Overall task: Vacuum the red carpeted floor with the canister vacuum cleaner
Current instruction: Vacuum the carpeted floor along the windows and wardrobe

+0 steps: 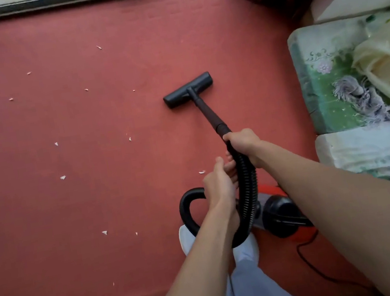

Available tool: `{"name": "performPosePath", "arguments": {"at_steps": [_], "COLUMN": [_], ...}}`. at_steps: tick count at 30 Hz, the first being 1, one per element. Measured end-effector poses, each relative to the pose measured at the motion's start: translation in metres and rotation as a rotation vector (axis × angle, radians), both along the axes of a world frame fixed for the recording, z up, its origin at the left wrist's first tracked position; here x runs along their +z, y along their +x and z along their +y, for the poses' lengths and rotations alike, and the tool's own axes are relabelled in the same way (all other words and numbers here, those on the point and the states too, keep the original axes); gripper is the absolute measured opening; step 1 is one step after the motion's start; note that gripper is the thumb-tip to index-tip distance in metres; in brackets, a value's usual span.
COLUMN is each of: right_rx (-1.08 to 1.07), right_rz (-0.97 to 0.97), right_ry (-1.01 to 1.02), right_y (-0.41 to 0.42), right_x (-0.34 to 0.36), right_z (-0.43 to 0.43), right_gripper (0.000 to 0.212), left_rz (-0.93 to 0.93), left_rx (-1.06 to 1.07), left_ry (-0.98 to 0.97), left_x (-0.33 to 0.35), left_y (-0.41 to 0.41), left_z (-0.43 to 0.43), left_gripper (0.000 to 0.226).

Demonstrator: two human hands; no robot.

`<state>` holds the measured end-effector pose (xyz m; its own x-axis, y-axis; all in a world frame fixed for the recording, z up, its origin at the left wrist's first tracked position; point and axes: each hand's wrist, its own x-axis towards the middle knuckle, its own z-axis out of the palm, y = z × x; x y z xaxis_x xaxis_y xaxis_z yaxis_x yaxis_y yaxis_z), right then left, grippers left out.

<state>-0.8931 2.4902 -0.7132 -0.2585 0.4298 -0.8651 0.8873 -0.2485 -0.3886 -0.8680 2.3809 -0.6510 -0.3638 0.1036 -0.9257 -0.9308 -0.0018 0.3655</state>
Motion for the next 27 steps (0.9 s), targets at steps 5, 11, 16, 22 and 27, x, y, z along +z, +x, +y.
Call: {"name": "performPosePath", "arguments": {"at_steps": [5, 11, 16, 22, 27], "right_rx": [-0.01, 0.055, 0.113, 0.204, 0.248], "right_rz": [0.017, -0.044, -0.113, -0.146, -0.146], "right_ry": [-0.012, 0.004, -0.012, -0.024, -0.054], "right_y": [-0.008, 0.051, 0.12, 0.169, 0.186], "right_x": [-0.012, -0.01, 0.008, 0.036, 0.065], "right_z": [-0.014, -0.014, 0.011, 0.037, 0.03], "right_gripper": [0.018, 0.02, 0.026, 0.034, 0.031], "left_rz": [0.03, -0.068, -0.085, -0.052, 0.004], "left_rx": [0.011, 0.033, 0.048, 0.012, 0.002], "left_ry": [-0.027, -0.126, -0.183, -0.181, -0.239], "left_x": [-0.007, -0.009, 0.002, 0.03, 0.056], "left_y": [-0.004, 0.049, 0.114, 0.163, 0.17], "left_z": [-0.013, -0.009, 0.017, 0.039, 0.034], "left_gripper": [0.045, 0.05, 0.052, 0.058, 0.057]}}
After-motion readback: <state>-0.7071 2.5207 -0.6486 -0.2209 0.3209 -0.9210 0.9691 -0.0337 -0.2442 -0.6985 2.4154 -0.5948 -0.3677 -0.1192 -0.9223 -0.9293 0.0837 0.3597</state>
